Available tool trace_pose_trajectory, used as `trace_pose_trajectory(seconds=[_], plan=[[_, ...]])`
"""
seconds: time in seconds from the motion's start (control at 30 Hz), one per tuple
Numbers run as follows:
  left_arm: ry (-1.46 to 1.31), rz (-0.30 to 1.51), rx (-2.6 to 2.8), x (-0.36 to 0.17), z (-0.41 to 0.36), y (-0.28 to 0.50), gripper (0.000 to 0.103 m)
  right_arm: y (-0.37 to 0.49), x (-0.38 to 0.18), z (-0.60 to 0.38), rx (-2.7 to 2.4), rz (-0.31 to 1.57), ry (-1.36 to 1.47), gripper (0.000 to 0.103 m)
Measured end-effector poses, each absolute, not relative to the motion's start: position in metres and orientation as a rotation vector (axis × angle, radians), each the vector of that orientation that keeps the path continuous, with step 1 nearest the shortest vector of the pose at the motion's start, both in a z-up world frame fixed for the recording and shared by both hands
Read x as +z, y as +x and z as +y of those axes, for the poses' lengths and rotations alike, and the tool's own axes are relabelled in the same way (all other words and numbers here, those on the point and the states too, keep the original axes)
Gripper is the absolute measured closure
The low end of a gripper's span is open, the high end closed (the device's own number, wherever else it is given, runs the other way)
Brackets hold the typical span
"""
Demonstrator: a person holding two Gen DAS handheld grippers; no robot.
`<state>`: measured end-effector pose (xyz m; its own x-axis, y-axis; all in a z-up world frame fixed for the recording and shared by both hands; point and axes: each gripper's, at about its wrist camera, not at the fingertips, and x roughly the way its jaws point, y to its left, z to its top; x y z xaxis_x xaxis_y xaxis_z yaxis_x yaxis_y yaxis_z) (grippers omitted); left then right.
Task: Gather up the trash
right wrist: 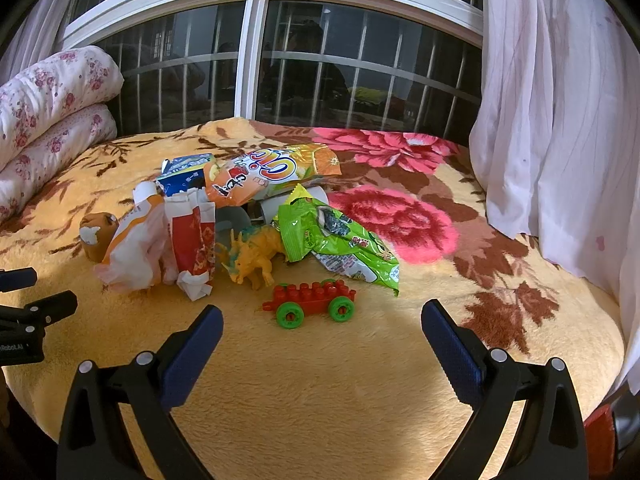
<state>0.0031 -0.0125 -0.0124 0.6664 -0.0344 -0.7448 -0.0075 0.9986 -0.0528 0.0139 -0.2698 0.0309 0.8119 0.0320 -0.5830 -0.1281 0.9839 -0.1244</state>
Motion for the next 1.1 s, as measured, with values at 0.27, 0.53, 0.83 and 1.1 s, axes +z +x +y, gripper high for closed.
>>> trace_pose_trajectory(seconds=[0.27, 0.53, 0.83, 1.1], plan=[[-0.053, 0.841, -0.015, -0.013, -0.013, 0.003, 0.01, 0.015, 0.029, -0.271, 0.086, 0.617, -0.16, 0.005], [-0.052, 0.841, -0.014, -0.013, -0.013, 0.003, 0.01, 0.015, 0.029, -0.272, 0.086, 0.616, -0.16, 0.005], [-0.053, 0.85, -0.018, -0.017, -0.014, 0.003, 0.01, 0.022, 0.032, -0.278, 0.118, 0.621, -0.202, 0.005], [-0.065, 0.865, -0.025, -0.018, -0.013, 0.005, 0.01, 0.064, 0.034, -0.291, 0.269, 0.672, -0.341, 0.005]])
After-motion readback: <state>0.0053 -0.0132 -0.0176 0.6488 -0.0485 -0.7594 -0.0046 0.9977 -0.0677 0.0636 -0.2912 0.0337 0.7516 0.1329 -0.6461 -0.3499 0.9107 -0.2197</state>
